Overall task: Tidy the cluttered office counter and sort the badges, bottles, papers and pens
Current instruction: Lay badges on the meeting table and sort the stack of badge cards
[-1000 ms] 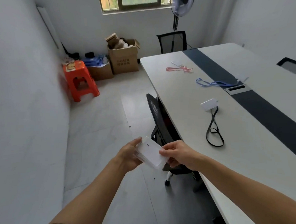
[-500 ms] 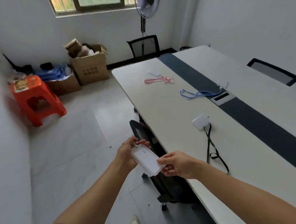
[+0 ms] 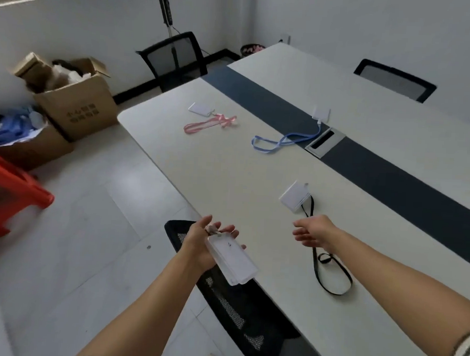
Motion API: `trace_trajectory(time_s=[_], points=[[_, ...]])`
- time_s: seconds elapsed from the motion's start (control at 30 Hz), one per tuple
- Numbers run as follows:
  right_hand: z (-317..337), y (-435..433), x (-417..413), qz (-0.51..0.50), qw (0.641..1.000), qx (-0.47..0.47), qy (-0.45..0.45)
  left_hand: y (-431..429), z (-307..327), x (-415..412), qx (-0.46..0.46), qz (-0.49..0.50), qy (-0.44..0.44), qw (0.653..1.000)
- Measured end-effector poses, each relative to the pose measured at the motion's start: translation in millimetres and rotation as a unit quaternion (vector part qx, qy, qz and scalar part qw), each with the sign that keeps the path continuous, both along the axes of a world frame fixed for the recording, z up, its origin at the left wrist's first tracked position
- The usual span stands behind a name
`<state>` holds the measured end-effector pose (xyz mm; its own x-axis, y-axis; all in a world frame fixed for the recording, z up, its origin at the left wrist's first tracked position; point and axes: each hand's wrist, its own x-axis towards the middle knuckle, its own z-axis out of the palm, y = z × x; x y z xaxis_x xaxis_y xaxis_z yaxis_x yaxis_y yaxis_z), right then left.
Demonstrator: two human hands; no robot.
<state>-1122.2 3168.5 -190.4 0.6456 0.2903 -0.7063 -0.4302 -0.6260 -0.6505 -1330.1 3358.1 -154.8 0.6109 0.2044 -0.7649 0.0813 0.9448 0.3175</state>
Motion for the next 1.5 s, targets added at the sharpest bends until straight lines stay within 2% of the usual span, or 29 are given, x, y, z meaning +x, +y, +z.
trace_trajectory(time_s=[0.17,0.3,0.43,0.57,0.67,0.8,0.87,0.97,1.13,1.3,1.5], points=[[-42.8,29.9,69.9,-0.057,0.998,-0.037,-0.012,7.1,-8.8,20.9,0.004,-0.022,0.005,1.0],[-70.0,52.0,99.1,-0.089,0.991,-0.086,-0.057,6.0,-14.0,31.0,0.017,-0.034,0.064,0.997],[-85.2,59.5,116.9,-0.074,0.985,-0.142,-0.064,3.8,-18.3,34.3,0.017,-0.02,0.103,0.994],[-90.8,60.1,129.2,-0.04,0.98,-0.184,-0.063,3.7,-20.5,36.8,0.019,0.02,0.102,0.994],[-81.2,64.4,130.0,0.004,0.974,-0.18,-0.138,5.5,-20.3,37.2,0.02,0.021,0.094,0.995],[-55.5,81.7,125.0,0.067,0.96,-0.133,-0.238,8.9,-12.1,39.4,0.031,0.015,0.075,0.997],[-39.4,92.6,119.9,0.103,0.96,-0.087,-0.245,11.2,-8.9,39.0,0.032,0.018,0.068,0.997],[-13.1,112.1,101.3,0.137,0.969,-0.01,-0.203,18.0,1.1,28.4,0.034,0.015,0.046,0.998],[39.8,160.8,48.1,0.174,0.979,0.05,-0.089,38.4,15.9,-6.0,0.045,0.033,0.022,0.998],[85.7,218.5,-30.7,0.294,0.95,0.099,-0.043,81.9,12.5,-68.8,0.05,0.076,0.011,0.996],[105.2,289.3,-147.5,0.304,0.936,0.179,-0.006,148.2,18.8,-160.1,0.062,0.09,-0.015,0.994]])
